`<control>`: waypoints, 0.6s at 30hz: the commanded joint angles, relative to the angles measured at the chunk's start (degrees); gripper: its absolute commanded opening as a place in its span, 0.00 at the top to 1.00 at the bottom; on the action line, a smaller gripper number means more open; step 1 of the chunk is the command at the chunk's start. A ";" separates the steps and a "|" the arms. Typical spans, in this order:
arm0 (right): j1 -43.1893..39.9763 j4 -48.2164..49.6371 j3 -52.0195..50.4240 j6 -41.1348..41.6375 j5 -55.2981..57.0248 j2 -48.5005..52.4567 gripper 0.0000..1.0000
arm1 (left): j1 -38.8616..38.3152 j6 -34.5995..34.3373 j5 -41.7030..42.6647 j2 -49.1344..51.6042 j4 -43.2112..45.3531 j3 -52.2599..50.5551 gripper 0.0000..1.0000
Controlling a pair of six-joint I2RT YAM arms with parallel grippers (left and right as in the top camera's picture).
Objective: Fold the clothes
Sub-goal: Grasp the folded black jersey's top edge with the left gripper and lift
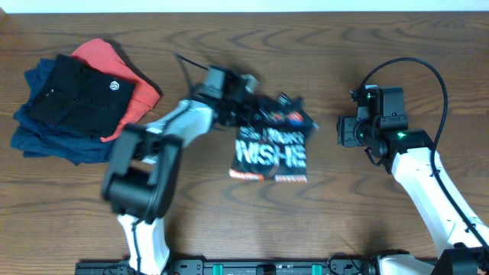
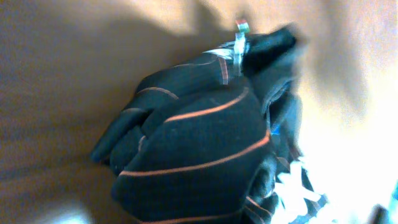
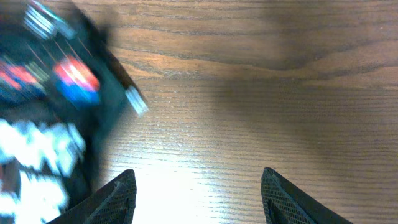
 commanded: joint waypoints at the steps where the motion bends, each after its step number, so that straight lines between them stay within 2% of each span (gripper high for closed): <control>1: -0.46 -0.15 0.74 -0.35 1.42 -0.68 0.38 | 3.85 0.81 -10.88 -8.26 -0.37 1.07 0.94; 10: -0.46 -0.35 0.74 -0.31 1.49 -0.68 0.39 | 14.80 6.38 -31.15 -18.27 2.27 1.09 0.94; 18: -0.46 -0.79 0.74 -0.31 1.49 -0.68 0.39 | 28.35 6.34 -33.11 -18.80 8.39 1.31 0.94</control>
